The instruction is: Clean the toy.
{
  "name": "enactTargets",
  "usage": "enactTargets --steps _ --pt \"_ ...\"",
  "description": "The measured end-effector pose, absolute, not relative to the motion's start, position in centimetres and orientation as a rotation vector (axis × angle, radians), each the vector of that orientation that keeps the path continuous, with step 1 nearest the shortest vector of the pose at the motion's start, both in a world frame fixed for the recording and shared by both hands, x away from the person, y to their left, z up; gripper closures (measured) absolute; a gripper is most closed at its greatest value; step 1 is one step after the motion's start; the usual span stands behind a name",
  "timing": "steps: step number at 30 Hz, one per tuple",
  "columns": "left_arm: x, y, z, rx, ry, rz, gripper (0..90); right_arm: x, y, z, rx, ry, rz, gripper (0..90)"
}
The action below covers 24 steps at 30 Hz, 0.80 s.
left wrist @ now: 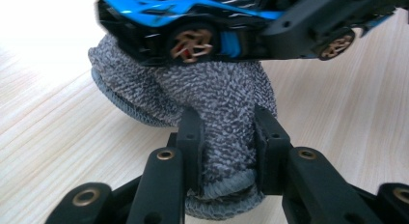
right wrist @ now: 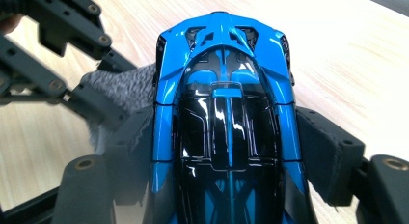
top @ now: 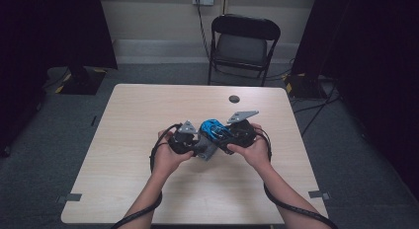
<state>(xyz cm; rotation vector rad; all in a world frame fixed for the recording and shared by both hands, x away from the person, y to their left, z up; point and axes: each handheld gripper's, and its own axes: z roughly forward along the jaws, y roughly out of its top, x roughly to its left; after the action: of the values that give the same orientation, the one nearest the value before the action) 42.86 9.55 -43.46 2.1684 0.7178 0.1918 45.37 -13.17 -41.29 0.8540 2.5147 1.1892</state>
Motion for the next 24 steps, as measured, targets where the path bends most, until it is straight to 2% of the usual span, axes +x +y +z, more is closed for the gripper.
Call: enactTargets --steps 24 --pt "41.7 7.1 -43.1 2.191 0.637 0.17 69.3 46.5 -12.8 -40.7 0.901 2.486 1.187 28.3"
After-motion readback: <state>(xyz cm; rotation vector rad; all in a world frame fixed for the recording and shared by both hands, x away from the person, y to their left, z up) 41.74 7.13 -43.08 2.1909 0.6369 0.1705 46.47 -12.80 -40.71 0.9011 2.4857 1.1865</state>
